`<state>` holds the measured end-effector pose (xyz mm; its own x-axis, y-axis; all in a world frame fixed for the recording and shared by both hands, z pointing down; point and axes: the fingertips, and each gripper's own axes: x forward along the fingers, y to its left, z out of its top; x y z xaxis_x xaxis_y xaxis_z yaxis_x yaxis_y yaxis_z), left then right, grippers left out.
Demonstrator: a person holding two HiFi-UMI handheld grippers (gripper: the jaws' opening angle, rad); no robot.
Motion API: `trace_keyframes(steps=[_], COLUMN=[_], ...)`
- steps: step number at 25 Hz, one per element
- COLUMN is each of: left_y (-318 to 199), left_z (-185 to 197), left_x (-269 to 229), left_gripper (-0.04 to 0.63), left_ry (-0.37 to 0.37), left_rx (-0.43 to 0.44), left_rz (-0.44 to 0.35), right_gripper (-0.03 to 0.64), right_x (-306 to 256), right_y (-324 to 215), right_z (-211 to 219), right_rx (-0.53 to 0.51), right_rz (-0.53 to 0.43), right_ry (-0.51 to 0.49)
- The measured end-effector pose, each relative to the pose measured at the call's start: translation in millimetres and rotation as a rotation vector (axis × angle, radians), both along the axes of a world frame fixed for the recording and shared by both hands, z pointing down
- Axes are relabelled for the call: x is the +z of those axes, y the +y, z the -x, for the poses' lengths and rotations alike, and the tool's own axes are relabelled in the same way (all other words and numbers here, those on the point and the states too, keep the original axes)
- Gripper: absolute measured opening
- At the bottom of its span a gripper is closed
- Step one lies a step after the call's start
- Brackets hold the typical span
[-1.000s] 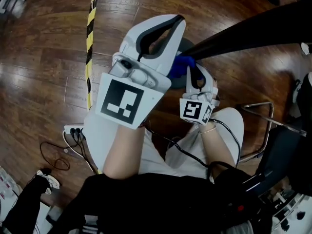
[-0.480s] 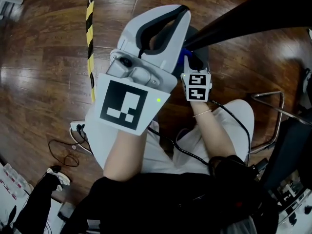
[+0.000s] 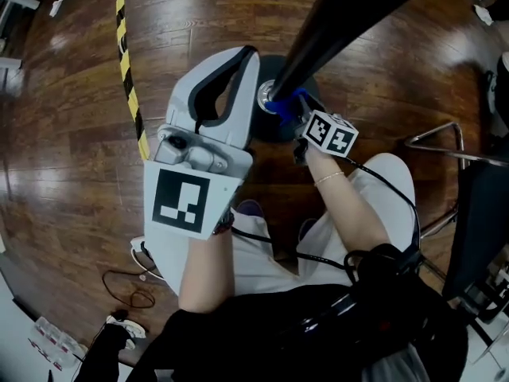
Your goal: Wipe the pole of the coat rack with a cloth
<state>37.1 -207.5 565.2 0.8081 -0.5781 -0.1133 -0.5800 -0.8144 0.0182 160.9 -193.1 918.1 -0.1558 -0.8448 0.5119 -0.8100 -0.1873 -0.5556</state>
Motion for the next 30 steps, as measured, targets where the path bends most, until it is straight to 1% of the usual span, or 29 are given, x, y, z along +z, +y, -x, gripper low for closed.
trace_keyframes(steps=[2, 5, 8, 9, 10, 12, 14, 15, 17, 19, 20, 22, 24, 26, 30], left_y=[3.9, 5.5, 5.2, 5.7, 6.2, 7.8, 11.9, 15.2, 21.0, 19.3, 16.5, 15.3, 22.6, 29.4, 19.8], left_z=[-0.2, 0.1, -3.1, -2.9, -2.4, -2.5, -3.9, -4.3, -4.5, -7.1, -9.6, -15.0, -20.4, -24.6, -26.5], left_x=[0.3, -2.7, -9.4, -12.0, -14.2, -14.7, -9.9, -7.1, -4.3, -7.7, -10.4, -18.2, -32.1, -52.4, -114.3], left_gripper=[0.006, 0.006, 0.006, 0.006, 0.006, 0.006, 0.006, 0.006, 0.006, 0.006, 0.006, 0.006, 0.006, 0.006, 0.006], left_ry=[-0.019, 0.010, 0.043, 0.049, 0.049, 0.019, -0.024, -0.033, -0.023, -0.022, -0.047, -0.121, -0.148, -0.151, -0.158], left_rx=[0.004, 0.019, 0.020, 0.018, 0.013, 0.008, 0.022, 0.040, 0.086, 0.115, 0.119, 0.123, 0.144, 0.158, 0.136], left_rz=[-0.010, -0.010, -0.026, -0.036, -0.048, -0.073, -0.077, -0.064, -0.028, -0.018, -0.018, 0.002, 0.028, 0.017, -0.020], right_gripper=[0.043, 0.041, 0.041, 0.041, 0.041, 0.041, 0.041, 0.041, 0.041, 0.041, 0.041, 0.041, 0.040, 0.040, 0.040], right_x=[-5.2, -27.4, -70.5, -88.7, -105.8, -139.6, -174.6, -192.3, -231.4, -281.5, -308.0, -357.1, -400.4, -438.0, -519.9], right_y=[-0.1, -6.6, -9.5, -9.4, -8.9, -7.6, -5.3, -3.7, -1.7, -6.7, -10.5, -12.5, -6.3, 0.9, -5.0], right_z=[-0.7, -3.0, -2.1, 0.0, 0.4, -1.2, -5.1, -7.3, -8.5, -5.2, -3.9, -1.7, 1.9, 6.1, 7.5], right_rx=[0.057, 0.101, 0.091, 0.074, 0.050, 0.004, -0.025, -0.042, -0.098, -0.191, -0.237, -0.304, -0.337, -0.347, -0.380], right_rz=[-0.055, -0.203, -0.367, -0.413, -0.443, -0.479, -0.499, -0.506, -0.536, -0.606, -0.644, -0.705, -0.758, -0.806, -0.893], right_ry=[-0.144, -0.339, -0.537, -0.585, -0.596, -0.572, -0.506, -0.452, -0.323, -0.188, -0.126, -0.022, 0.064, 0.127, 0.163])
